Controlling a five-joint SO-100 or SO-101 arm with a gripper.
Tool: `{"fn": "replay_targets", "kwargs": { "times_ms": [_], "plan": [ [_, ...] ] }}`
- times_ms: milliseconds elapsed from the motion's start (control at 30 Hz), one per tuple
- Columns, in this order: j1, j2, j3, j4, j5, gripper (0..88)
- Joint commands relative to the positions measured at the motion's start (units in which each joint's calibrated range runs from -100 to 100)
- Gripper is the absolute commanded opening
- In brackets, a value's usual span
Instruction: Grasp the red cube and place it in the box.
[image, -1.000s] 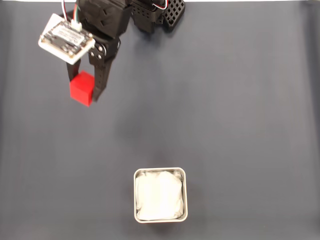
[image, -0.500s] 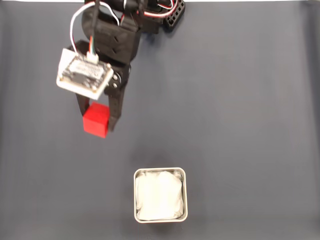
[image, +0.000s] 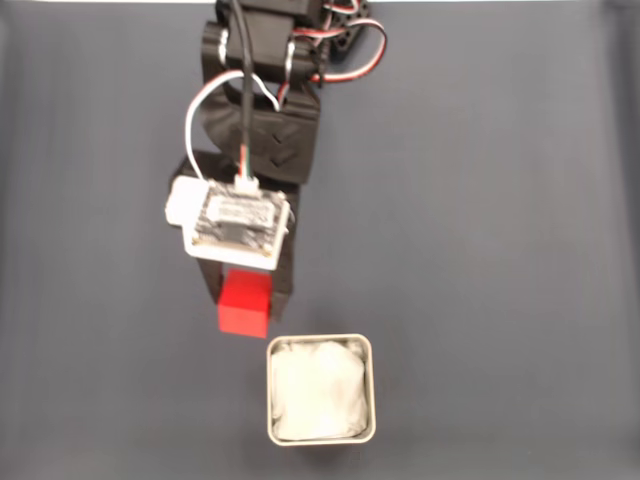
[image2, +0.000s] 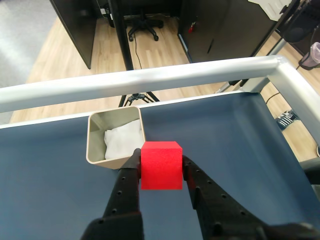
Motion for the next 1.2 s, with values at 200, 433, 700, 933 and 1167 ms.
{"fn": "replay_targets", "kwargs": {
  "times_ms": [200, 433, 700, 933, 1167],
  "plan": [
    [-4.73, 5.54, -8.88, -2.03, 0.29, 0.1],
    [-6.44, 10.48, -13.44, -2.28, 0.29, 0.0],
    [-7.15, 15.59, -17.82, -3.43, 0.24, 0.0],
    [-7.79, 19.58, -21.74, -3.84, 0.24, 0.0],
    [-8.35, 22.53, -24.39, -3.84, 0.24, 0.0]
  ]
}}
